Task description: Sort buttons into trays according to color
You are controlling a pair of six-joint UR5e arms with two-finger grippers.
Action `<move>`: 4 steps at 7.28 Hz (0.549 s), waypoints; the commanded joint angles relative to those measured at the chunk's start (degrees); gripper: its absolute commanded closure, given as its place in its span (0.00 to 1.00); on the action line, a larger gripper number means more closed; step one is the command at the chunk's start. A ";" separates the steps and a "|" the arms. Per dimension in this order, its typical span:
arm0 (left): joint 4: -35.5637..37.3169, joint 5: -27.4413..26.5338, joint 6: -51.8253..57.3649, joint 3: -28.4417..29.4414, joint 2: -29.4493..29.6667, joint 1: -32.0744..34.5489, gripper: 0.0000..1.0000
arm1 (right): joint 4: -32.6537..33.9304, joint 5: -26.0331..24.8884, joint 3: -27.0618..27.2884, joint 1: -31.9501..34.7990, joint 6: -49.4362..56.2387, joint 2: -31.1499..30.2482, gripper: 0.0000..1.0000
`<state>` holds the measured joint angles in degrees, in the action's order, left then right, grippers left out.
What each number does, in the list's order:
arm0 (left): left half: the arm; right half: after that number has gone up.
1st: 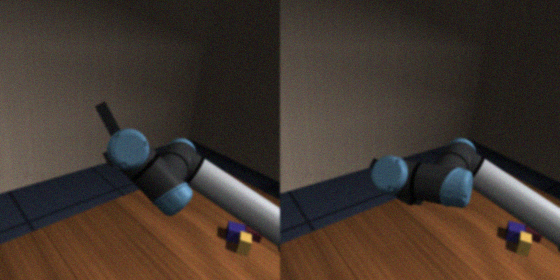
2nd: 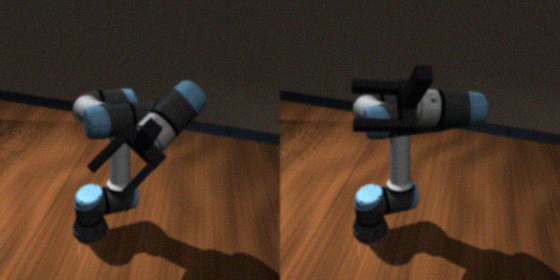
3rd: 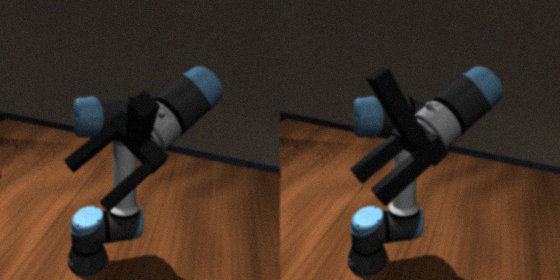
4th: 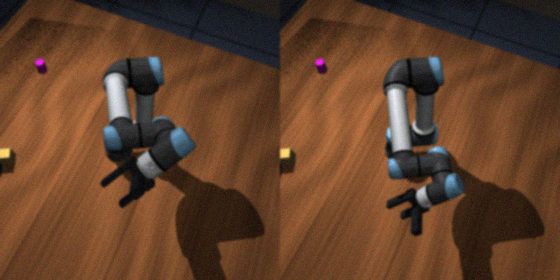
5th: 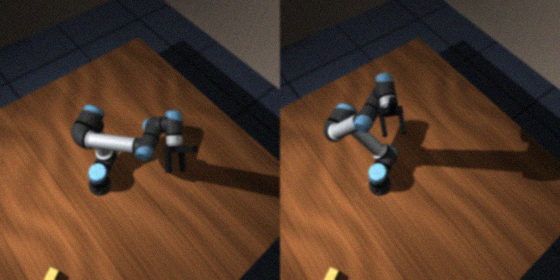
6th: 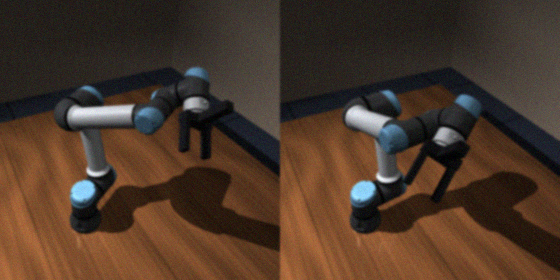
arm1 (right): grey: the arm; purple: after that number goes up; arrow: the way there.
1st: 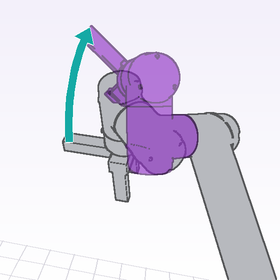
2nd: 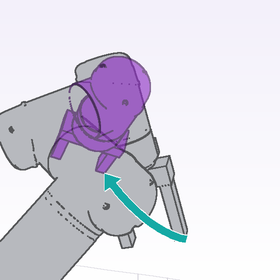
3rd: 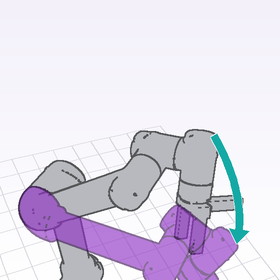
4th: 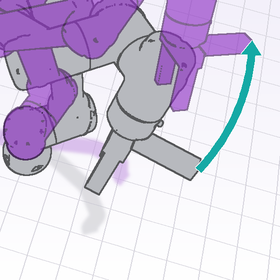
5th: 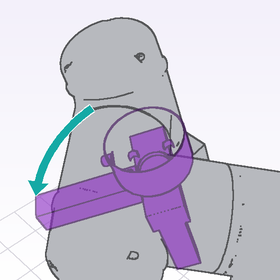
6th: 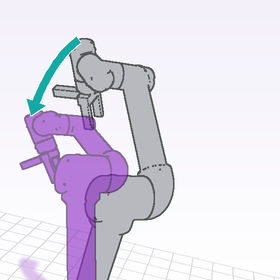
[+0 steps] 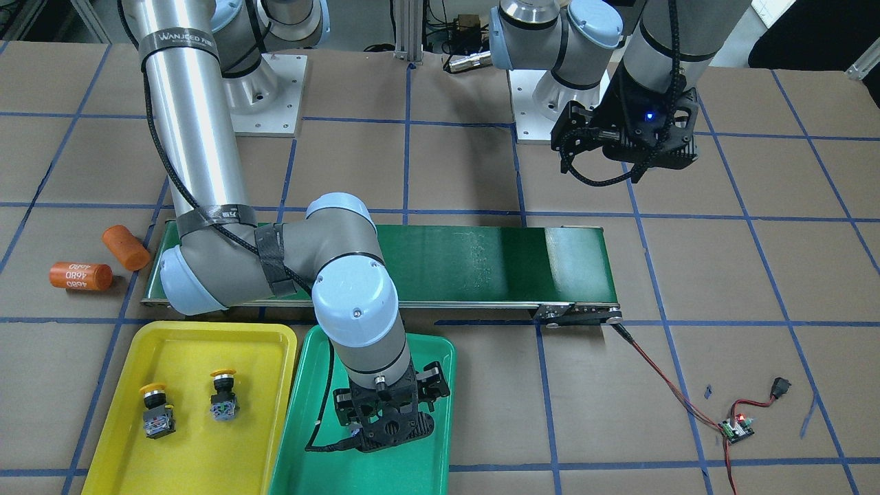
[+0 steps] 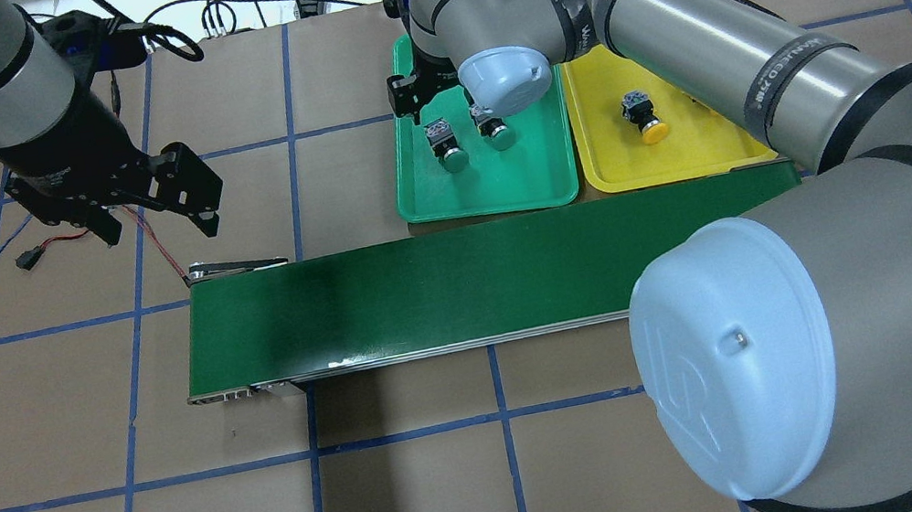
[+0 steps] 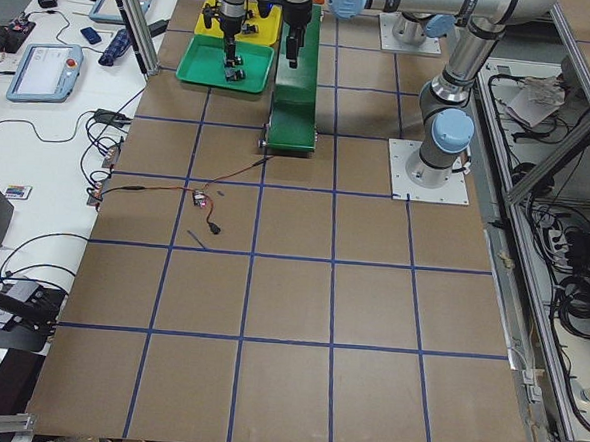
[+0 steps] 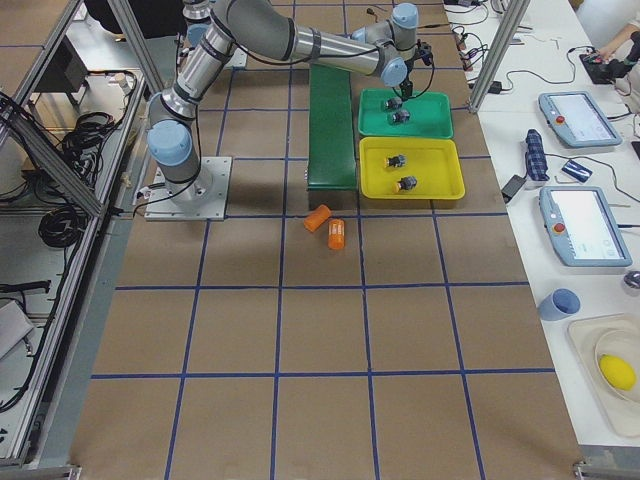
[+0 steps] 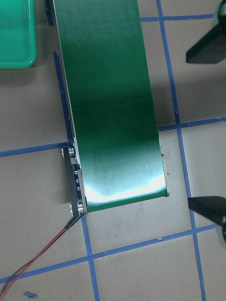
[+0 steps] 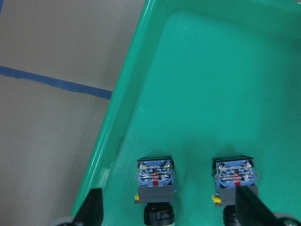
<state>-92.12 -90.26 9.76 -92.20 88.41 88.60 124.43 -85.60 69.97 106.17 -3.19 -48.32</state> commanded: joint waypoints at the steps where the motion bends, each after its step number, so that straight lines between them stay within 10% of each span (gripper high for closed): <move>1: 0.01 0.00 0.00 0.09 0.00 0.00 0.00 | -4.69 -0.27 0.25 -0.95 0.64 -5.00 0.00; 4: -0.08 -0.09 0.09 0.00 -0.08 0.00 0.00 | -16.02 -3.96 1.39 -1.66 0.91 -14.05 0.00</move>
<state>-92.18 -90.28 9.83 -92.19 88.36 88.59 113.45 -88.53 70.86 104.86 -2.34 -58.53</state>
